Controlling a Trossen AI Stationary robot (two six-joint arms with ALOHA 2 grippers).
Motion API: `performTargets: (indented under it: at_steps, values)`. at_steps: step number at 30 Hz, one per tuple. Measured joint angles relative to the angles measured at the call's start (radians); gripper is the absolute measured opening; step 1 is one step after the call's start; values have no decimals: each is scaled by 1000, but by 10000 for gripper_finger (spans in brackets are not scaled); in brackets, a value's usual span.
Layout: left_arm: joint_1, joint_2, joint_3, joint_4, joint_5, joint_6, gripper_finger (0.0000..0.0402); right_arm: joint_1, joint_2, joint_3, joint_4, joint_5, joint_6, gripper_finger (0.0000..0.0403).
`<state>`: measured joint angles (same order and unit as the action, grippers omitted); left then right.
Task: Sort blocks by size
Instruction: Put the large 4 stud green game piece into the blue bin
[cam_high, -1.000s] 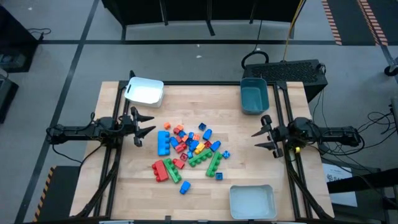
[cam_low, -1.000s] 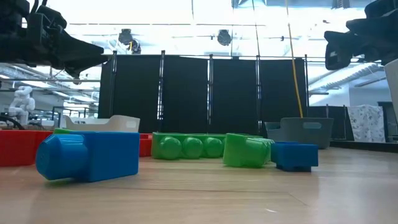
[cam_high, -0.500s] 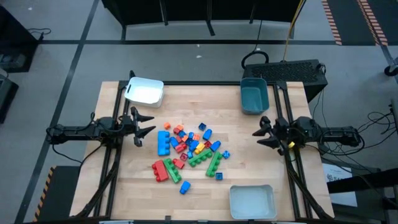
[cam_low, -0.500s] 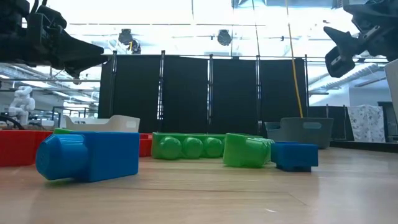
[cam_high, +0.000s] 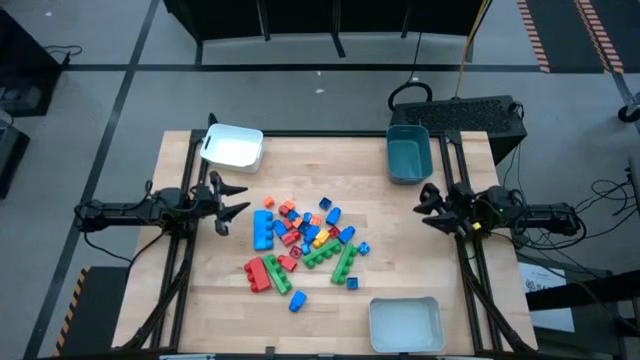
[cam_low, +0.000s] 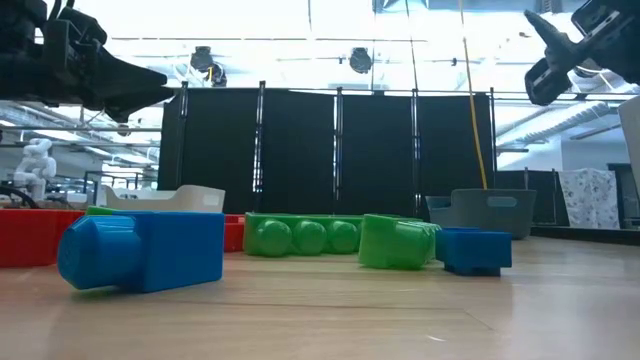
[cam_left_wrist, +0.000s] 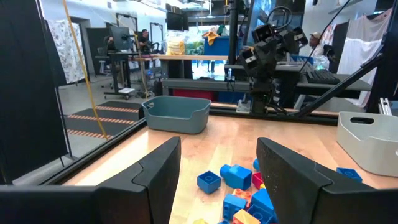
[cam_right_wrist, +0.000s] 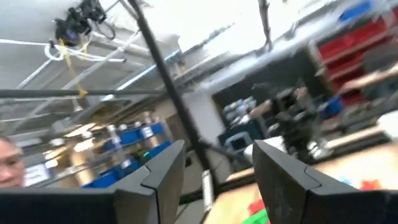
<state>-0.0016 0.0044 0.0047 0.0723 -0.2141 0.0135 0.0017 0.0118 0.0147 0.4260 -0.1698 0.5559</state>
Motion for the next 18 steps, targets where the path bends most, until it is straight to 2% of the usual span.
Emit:
performTargets:
  at_steps: [3, 9, 13, 18]
  values:
    - [0, 0, 0, 33, 0, 23, 212, 0, -1, 0, 97, 71, -18, 171]
    - [0, 0, 0, 54, 1, 21, 212, 0, -1, 0, 277, 61, -57, 171]
    - [0, 0, 0, 86, 1, 21, 212, 0, 0, 1, 219, 11, -183, 171]
    - [0, 0, 0, 106, 1, 21, 212, 0, 0, 0, 197, 47, -243, 171]
